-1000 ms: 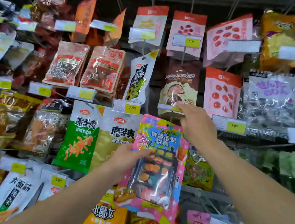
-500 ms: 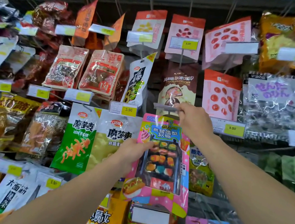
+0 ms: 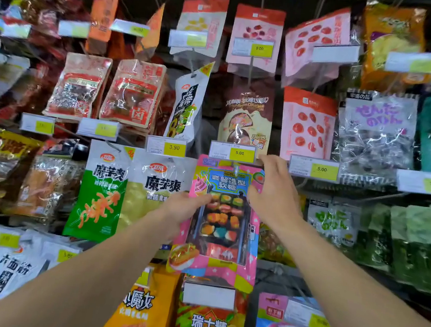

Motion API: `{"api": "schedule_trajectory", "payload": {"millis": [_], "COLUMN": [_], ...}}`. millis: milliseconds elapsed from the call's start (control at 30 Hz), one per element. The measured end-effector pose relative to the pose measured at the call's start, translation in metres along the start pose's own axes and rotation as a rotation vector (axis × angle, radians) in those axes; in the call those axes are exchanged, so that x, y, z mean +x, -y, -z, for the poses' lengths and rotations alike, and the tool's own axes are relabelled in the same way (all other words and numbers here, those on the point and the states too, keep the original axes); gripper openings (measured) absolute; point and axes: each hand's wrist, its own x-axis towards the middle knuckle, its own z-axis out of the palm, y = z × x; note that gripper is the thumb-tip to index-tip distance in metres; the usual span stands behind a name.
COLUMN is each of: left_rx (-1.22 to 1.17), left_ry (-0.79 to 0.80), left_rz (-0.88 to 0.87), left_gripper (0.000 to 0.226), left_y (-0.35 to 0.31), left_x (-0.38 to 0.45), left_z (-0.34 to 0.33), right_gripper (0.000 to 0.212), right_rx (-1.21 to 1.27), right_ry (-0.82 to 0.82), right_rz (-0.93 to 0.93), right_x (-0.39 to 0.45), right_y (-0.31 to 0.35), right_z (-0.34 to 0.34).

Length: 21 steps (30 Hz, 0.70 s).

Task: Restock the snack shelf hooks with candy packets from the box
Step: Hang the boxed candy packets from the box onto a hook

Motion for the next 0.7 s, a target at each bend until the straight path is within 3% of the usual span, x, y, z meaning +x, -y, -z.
{"api": "schedule_trajectory", "payload": {"millis": [67, 100, 200, 267, 433, 600, 700], "left_rx": [-0.013, -0.002, -0.026, 0.016, 0.441, 0.67, 0.779], "left_ry": [-0.002, 0.0, -0.003, -0.044, -0.114, -0.056, -0.045], "left_rz": [0.008, 0.021, 0.015, -0.003, -0.286, -0.44, -0.419], "left_gripper": [0.108, 0.113, 0.098, 0.092, 0.055, 0.06, 0.062], "left_y": [0.031, 0.036, 0.033, 0.032, 0.042, 0.045, 0.033], "left_x": [0.044, 0.048, 0.039, 0.028, -0.003, -0.013, -0.013], "left_z": [0.007, 0.007, 0.0, -0.002, 0.005, 0.012, 0.011], "right_gripper": [0.068, 0.073, 0.081, 0.085, 0.062, 0.044, 0.043], "right_rx": [0.015, 0.06, 0.386, 0.438, 0.27, 0.149, 0.09], "right_ry": [0.029, 0.097, 0.301, 0.341, 0.279, 0.24, 0.246], "right_rz": [-0.12, -0.212, -0.417, -0.445, -0.369, -0.378, -0.398], "right_x": [-0.024, -0.034, -0.058, -0.066, -0.075, -0.072, -0.069], "right_y": [-0.005, -0.006, -0.005, -0.004, -0.003, -0.008, -0.008], "right_z": [-0.007, -0.01, -0.017, -0.02, -0.024, -0.036, -0.037]}}
